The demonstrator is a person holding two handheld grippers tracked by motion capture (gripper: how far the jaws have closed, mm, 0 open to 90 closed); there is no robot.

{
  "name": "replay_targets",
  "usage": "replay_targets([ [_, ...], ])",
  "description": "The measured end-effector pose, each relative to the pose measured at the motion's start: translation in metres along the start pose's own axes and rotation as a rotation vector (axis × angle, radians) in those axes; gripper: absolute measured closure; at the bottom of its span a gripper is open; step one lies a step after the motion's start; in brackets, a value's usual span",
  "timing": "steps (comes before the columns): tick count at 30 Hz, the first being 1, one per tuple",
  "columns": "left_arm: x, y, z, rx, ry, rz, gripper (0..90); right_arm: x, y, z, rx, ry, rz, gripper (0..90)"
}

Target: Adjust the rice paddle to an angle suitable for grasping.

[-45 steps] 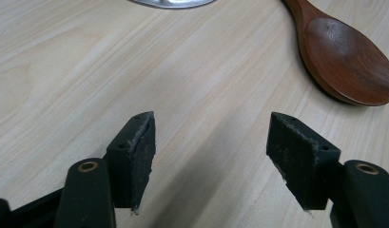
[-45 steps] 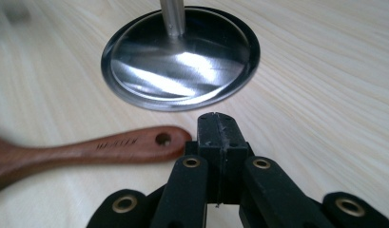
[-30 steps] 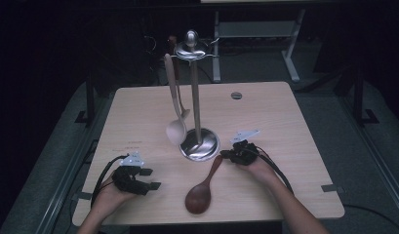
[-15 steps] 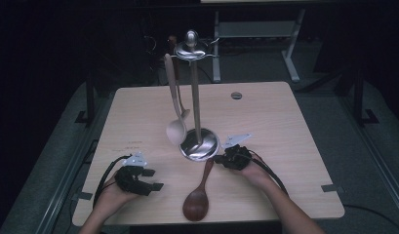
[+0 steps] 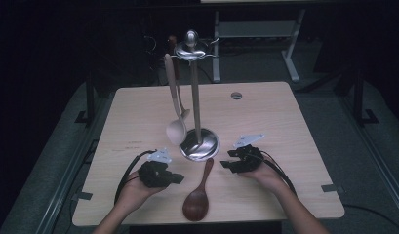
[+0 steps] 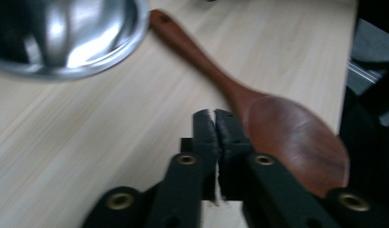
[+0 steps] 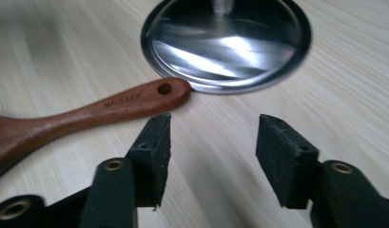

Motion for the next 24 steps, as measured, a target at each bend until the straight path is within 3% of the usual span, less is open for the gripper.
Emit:
replay_targets([
  [5, -0.019, 0.019, 0.009, 0.026, 0.057, -0.023, 90.0, 0.005, -0.009, 0.005, 0.021, 0.019, 0.005, 40.7],
  [13, -0.042, 0.055, 0.021, 0.053, 0.095, -0.04, 89.9, 0.016, -0.015, 0.012, 0.041, 0.036, -0.003, 36.8],
  [19, -0.038, 0.071, 0.018, 0.038, 0.095, -0.092, 89.9, 0.017, -0.013, 0.014, 0.042, 0.038, -0.008, 36.8],
  [24, -0.035, 0.073, 0.013, 0.044, 0.078, -0.096, 89.9, 0.015, -0.014, 0.015, 0.045, 0.04, 0.001, 36.9],
])
Point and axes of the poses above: each handheld gripper's, and its own axes: y roughly forward along the jaws, x roughly out of its underside, z roughly to its right, the point moved 8 cm from there along y, roughly forward along the jaws
